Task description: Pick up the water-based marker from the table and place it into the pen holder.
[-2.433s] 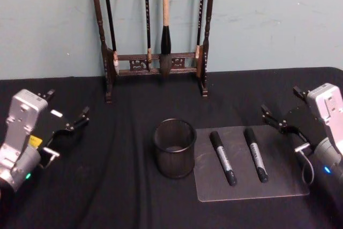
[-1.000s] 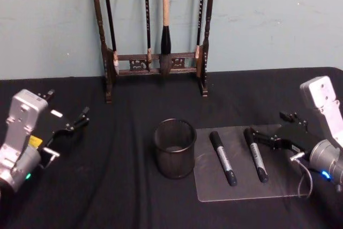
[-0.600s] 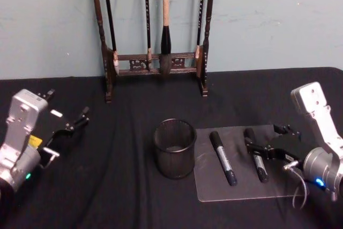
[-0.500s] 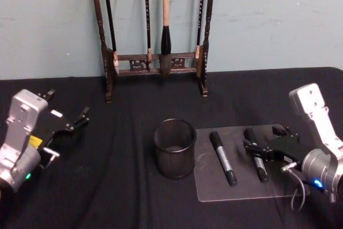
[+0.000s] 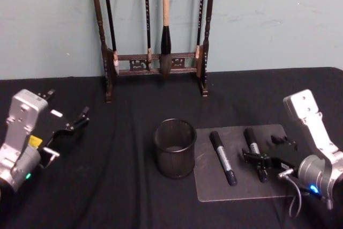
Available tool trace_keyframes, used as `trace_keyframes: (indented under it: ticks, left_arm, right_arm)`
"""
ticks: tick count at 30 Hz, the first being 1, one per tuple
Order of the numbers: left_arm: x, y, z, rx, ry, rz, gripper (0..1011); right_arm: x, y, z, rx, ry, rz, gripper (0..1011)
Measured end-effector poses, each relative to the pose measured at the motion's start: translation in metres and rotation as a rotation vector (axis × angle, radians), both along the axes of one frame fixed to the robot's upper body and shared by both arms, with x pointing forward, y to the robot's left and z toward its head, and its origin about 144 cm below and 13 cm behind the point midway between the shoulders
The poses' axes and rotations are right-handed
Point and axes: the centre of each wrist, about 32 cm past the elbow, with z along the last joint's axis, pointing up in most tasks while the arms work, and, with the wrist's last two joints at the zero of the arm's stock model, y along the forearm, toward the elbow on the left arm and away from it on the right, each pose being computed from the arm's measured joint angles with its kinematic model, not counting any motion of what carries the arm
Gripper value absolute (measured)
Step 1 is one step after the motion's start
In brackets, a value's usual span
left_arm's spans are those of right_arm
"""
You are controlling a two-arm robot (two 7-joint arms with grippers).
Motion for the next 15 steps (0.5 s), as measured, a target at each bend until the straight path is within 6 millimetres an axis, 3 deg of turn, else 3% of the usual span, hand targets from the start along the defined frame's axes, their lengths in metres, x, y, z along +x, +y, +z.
trace_keyframes:
  ticks: [15]
  left_arm:
    - [0.0,0.0,0.0,0.0,0.0,0.0,1009]
  right_arm:
    - [-0.0029,0.0024,-0.0064,0.01,0.031,-0.006,1000]
